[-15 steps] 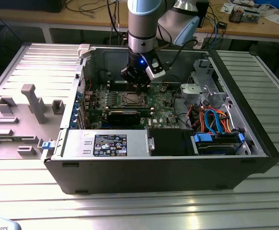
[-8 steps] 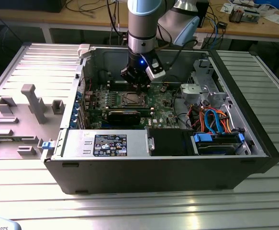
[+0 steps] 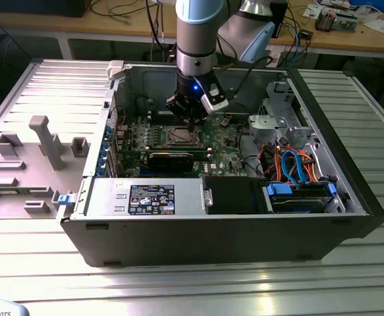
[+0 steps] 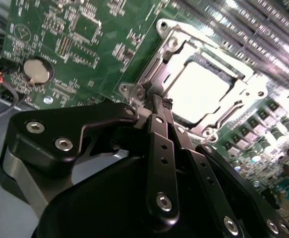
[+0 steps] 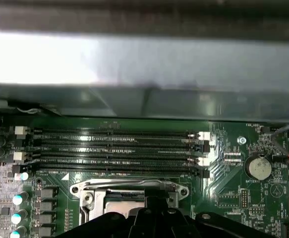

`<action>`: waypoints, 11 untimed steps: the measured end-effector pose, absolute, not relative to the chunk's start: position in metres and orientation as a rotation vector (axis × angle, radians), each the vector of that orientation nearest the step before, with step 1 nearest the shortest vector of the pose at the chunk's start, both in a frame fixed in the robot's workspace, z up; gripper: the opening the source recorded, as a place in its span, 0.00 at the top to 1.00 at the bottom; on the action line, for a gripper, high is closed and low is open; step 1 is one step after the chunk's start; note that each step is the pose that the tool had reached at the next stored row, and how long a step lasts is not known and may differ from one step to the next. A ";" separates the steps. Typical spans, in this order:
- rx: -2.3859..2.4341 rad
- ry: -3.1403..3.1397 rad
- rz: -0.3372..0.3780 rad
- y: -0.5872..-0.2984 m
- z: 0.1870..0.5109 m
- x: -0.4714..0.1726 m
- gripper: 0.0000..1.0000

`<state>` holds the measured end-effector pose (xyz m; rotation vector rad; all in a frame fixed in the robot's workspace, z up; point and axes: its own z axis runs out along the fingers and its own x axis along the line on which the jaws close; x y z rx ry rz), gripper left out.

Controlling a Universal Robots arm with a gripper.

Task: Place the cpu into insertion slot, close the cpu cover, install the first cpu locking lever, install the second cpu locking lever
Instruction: 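Install the second cpu locking lever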

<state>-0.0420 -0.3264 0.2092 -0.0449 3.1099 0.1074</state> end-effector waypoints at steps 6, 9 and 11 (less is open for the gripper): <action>-0.045 3.110 0.107 -0.339 0.209 -0.042 0.89; -0.045 3.110 0.106 -0.345 0.209 -0.042 0.89; -0.045 3.110 0.106 -0.346 0.209 -0.042 0.89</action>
